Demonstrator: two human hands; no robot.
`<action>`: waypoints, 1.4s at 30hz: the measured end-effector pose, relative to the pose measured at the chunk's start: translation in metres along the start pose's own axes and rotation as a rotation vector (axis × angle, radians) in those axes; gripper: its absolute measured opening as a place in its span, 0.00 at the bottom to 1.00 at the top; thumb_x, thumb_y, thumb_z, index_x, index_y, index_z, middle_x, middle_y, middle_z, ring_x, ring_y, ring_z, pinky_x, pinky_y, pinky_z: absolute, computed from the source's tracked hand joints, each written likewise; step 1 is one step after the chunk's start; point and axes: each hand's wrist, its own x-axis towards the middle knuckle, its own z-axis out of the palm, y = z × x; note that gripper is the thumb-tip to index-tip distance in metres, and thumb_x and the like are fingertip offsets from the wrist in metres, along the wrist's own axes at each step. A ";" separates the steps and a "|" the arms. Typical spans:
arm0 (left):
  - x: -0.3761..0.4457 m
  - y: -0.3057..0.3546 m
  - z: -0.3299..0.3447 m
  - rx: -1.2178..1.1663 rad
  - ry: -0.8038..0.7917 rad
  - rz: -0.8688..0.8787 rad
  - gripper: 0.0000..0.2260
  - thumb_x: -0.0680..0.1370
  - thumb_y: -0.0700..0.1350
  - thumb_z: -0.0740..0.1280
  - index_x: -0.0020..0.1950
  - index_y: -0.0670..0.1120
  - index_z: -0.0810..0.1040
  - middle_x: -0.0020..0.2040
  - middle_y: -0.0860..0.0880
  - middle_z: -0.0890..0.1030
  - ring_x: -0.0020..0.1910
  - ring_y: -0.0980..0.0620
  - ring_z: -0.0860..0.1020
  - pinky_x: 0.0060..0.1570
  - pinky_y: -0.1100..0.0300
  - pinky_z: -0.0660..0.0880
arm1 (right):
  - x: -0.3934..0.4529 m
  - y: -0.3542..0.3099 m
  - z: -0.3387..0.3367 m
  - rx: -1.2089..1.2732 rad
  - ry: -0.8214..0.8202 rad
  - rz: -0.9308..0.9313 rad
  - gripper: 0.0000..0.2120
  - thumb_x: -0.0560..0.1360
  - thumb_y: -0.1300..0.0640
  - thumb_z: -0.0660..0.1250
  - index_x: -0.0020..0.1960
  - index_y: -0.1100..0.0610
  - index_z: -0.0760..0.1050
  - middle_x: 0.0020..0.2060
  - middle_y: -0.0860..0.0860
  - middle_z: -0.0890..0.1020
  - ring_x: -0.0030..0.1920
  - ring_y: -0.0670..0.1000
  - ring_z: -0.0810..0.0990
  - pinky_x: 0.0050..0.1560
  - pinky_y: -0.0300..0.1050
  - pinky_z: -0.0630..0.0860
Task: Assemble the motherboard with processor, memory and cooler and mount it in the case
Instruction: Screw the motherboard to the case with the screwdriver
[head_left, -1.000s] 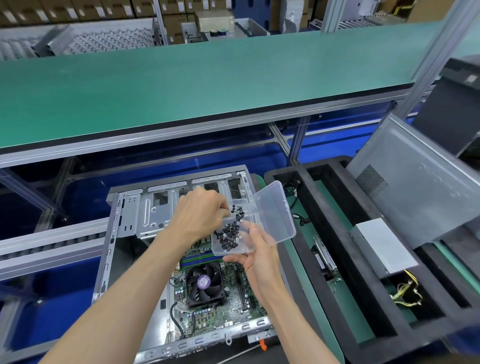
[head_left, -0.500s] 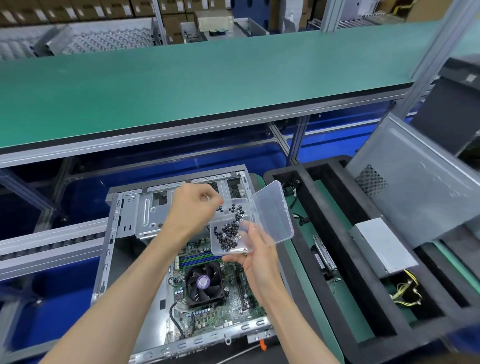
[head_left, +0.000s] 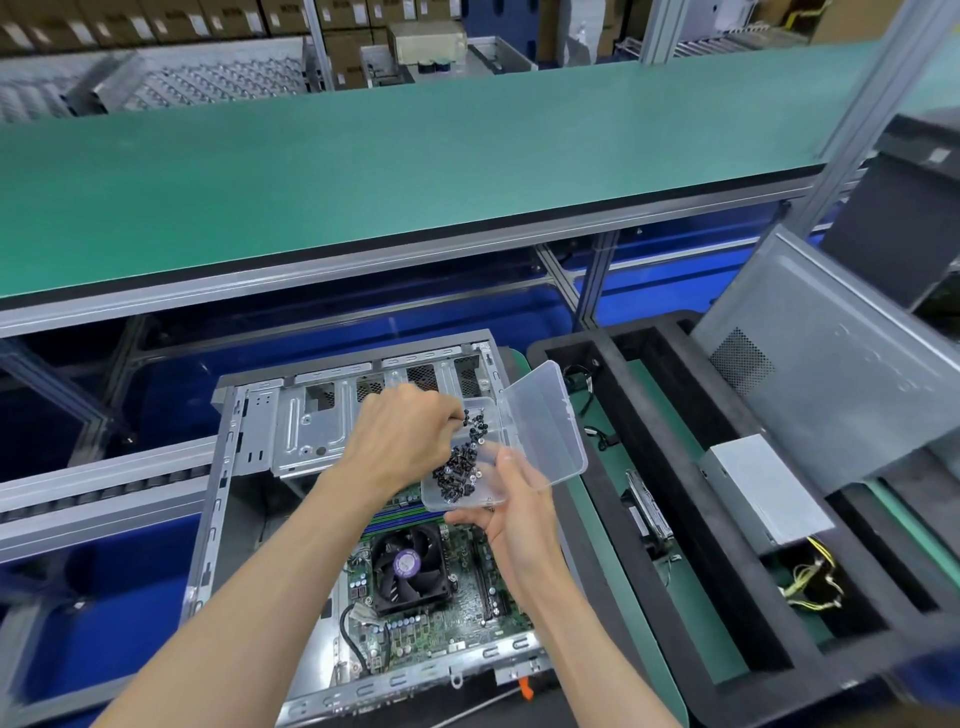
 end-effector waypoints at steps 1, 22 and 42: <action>0.001 0.000 0.000 0.003 -0.006 -0.004 0.07 0.79 0.49 0.65 0.49 0.52 0.83 0.34 0.51 0.82 0.40 0.44 0.81 0.43 0.49 0.79 | 0.000 0.000 0.000 -0.006 0.000 -0.001 0.15 0.85 0.55 0.58 0.62 0.61 0.78 0.59 0.52 0.79 0.32 0.57 0.83 0.37 0.51 0.82; -0.038 0.000 0.012 -0.931 -0.140 -0.665 0.30 0.69 0.71 0.60 0.35 0.44 0.79 0.24 0.53 0.63 0.22 0.52 0.59 0.29 0.59 0.60 | -0.002 0.000 -0.003 0.037 -0.023 -0.007 0.16 0.84 0.54 0.61 0.69 0.55 0.75 0.58 0.52 0.80 0.42 0.54 0.86 0.36 0.50 0.82; -0.012 0.034 -0.002 -0.022 0.127 -0.043 0.08 0.78 0.52 0.66 0.50 0.53 0.85 0.33 0.49 0.83 0.37 0.45 0.82 0.36 0.53 0.79 | -0.013 -0.021 -0.028 -0.061 0.014 -0.100 0.16 0.83 0.57 0.61 0.70 0.47 0.74 0.65 0.50 0.78 0.63 0.72 0.75 0.35 0.50 0.82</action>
